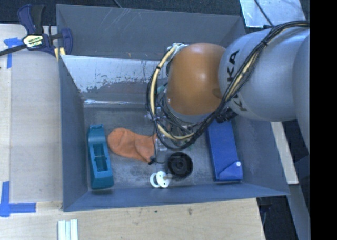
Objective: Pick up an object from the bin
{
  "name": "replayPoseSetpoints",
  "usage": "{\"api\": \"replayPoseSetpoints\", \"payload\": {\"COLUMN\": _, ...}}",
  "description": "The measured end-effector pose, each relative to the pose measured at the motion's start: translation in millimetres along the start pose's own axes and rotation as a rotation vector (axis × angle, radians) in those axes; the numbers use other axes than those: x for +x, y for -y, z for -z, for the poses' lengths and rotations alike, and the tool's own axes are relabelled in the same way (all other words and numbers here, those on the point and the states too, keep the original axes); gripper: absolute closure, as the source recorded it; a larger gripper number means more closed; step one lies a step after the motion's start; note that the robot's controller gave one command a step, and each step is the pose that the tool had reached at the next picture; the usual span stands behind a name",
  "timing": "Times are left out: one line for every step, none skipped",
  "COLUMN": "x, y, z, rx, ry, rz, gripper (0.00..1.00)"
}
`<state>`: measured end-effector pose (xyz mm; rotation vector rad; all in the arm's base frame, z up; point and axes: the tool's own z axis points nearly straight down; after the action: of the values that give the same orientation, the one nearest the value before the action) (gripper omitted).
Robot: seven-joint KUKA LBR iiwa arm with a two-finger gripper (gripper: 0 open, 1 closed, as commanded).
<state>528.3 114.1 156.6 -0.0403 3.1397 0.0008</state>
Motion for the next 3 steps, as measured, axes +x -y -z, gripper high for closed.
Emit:
{"api": "replayPoseSetpoints", "payload": {"x": -17.4, "y": -4, "z": -36, "rx": 0.0, "ry": 0.001, "rz": 0.047, "gripper": 0.0}}
{"api": "replayPoseSetpoints", "payload": {"x": -18.1, "y": -3, "z": -47, "rx": -0.001, "ry": 0.004, "rz": 0.044, "gripper": 0.0}}
{"api": "replayPoseSetpoints", "payload": {"x": -12.9, "y": 0, "z": -51, "rx": 0.001, "ry": -0.004, "rz": -0.022, "gripper": 0.0}}
